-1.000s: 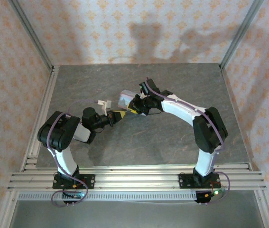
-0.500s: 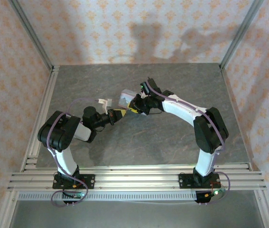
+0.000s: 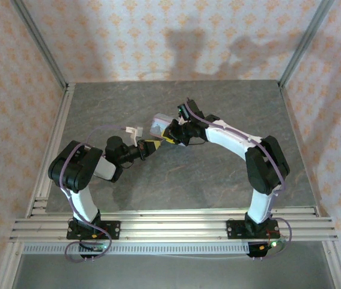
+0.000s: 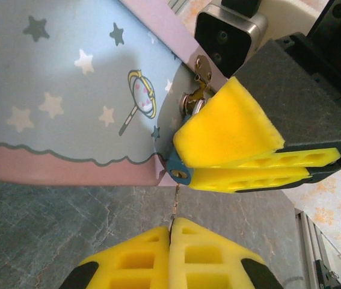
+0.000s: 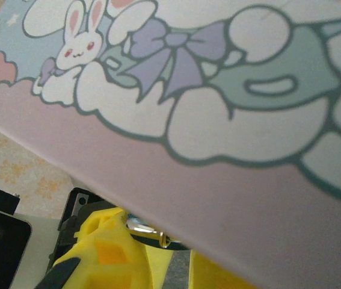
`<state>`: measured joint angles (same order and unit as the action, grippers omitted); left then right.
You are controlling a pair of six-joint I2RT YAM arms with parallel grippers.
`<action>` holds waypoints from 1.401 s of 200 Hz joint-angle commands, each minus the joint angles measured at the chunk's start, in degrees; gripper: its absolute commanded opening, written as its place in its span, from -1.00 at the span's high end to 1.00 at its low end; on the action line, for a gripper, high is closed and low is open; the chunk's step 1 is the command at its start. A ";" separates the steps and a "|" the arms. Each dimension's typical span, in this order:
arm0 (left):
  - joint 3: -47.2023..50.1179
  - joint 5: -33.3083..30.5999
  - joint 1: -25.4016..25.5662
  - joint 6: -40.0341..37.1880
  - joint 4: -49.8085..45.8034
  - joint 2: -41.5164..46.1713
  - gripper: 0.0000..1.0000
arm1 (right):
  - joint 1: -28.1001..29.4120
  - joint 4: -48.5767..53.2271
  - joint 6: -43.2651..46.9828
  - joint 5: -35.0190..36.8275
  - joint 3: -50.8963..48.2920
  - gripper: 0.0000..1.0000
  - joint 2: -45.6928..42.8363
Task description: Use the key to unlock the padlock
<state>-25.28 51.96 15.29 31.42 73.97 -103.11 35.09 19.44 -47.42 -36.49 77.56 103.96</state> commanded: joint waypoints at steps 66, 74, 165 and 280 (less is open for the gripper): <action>0.67 -0.72 -0.26 -1.15 2.09 2.41 1.00 | -0.02 -2.71 0.20 -0.77 -0.66 1.00 -2.78; 0.67 -0.69 -0.35 -1.15 2.14 2.55 1.00 | -0.02 -2.79 0.09 -0.78 -0.73 1.00 -2.80; -0.12 -1.31 -0.50 -1.13 2.13 1.77 1.00 | -0.02 -3.12 -0.22 -1.21 -0.75 1.00 -2.98; -0.21 -1.32 -0.69 -1.16 2.14 1.02 1.00 | 0.02 -4.40 -1.18 -1.75 -1.51 1.00 -3.33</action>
<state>-25.02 51.59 15.22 31.42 73.97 -102.04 35.05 17.85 -48.10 -36.93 76.66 103.88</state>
